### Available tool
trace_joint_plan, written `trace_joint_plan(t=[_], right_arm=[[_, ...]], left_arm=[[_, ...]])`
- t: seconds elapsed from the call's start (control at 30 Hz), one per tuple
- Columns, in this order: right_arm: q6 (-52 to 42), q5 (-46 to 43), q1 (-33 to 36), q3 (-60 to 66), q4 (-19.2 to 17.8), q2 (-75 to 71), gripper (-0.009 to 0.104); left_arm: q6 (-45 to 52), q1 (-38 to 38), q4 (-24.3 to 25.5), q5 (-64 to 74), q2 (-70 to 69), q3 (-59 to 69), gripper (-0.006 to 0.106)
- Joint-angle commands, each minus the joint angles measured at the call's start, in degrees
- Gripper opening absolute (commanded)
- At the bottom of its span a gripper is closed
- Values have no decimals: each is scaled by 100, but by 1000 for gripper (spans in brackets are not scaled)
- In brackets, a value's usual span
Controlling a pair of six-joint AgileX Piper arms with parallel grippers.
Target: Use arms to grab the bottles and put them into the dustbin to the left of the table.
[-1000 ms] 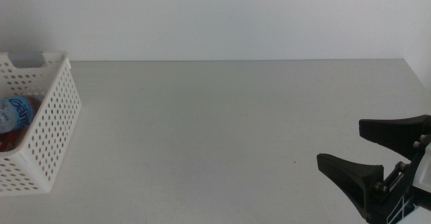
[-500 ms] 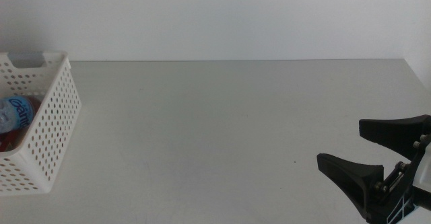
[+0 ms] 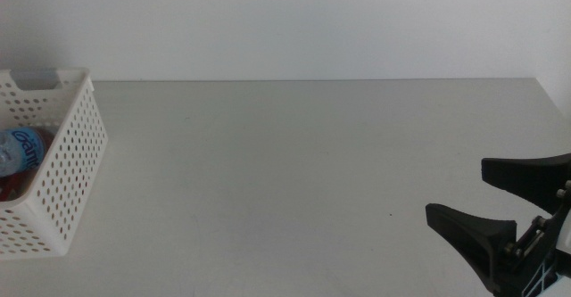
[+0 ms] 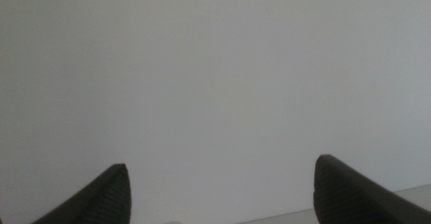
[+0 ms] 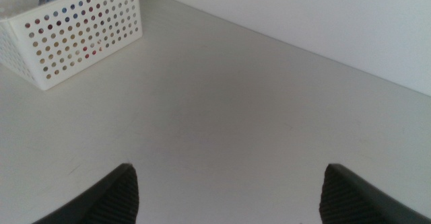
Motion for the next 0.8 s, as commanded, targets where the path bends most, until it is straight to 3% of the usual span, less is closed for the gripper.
trace_joint_plan(t=[0.0, 0.17, 0.37, 0.5, 0.77], right_arm=[[-67, -408, -135, -64, -11, -207, 70], [-67, -402, -684, 317, -53, -837, 70], [-67, -402, -2059, 963, -79, -1852, 70], [-67, -402, -2890, 1529, -341, -2412, 70], [-67, -410, -4143, 2492, -352, -3506, 70]], left_arm=[[-87, -29, -40, -454, 55, -150, 92], [-87, -29, -41, -402, 67, -110, 92], [-87, -29, -41, -413, 67, 297, 92], [-87, -29, -41, -425, 67, 833, 92], [-87, -29, -45, -454, -325, 2170, 92]])
